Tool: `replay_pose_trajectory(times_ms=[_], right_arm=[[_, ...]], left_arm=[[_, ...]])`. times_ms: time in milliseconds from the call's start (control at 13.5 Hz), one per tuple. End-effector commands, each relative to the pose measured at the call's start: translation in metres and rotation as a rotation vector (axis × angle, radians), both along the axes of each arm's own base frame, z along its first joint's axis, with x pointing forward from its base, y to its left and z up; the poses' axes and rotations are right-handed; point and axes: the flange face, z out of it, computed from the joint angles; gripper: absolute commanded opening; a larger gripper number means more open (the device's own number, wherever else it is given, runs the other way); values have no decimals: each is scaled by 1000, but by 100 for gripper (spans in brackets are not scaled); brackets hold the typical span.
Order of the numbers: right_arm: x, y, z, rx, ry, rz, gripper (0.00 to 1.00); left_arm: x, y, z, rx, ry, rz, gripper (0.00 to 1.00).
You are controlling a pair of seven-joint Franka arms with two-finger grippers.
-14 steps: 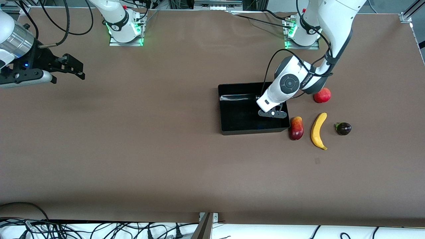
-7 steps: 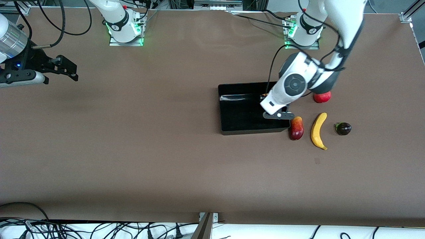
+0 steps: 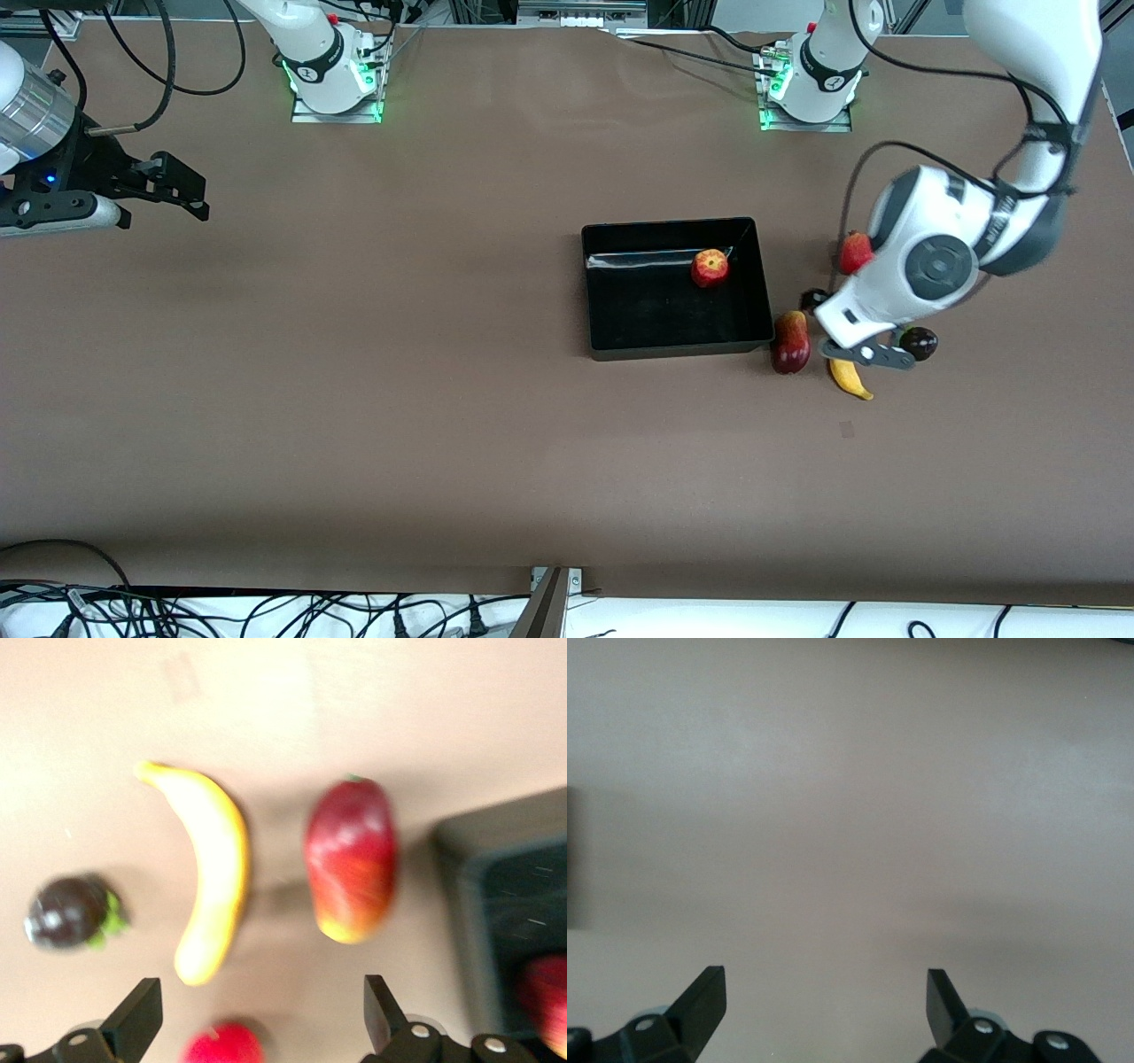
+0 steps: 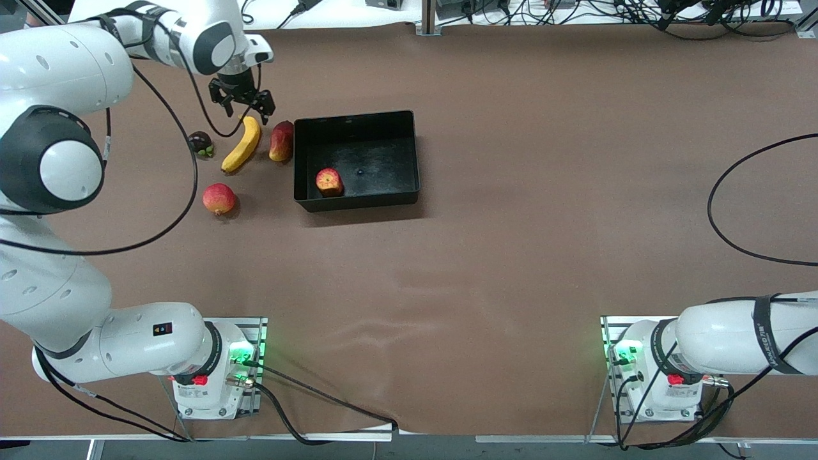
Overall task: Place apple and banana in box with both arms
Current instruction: 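Move the left gripper to the yellow banana and grasp it, then carry the banana over the box with the left gripper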
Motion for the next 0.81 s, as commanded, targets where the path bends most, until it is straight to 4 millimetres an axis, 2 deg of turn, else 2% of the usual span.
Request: replay_pose_trajectory(times_ms=[0,295,369,443,517,591,739], right_arm=[[3,-1,5,-10,-12,1,100],[3,3,5,-9,-12,7,100],[2,3,6,-9,-12,7,100],[2,3,6,-9,-13,7,100],[2,3,6,-9,-12,7,100],[2,3,6,-9,-13,7,100],[2,3,6,-7,-12,7,100]], left_arm=[[1,19,-41,-48,-32,-94,100],[-11,57,-101,-72,-40,-160,100],[-15,56,-106,-78,-42,-162,81],[-17,54,-107,-82,-50,-167,45],[-17,55,-107,-81,-50,-164,18],[-17,54,-106,-80,-48,-165,0],[-16,54,-102,-77,-52,-166,0]])
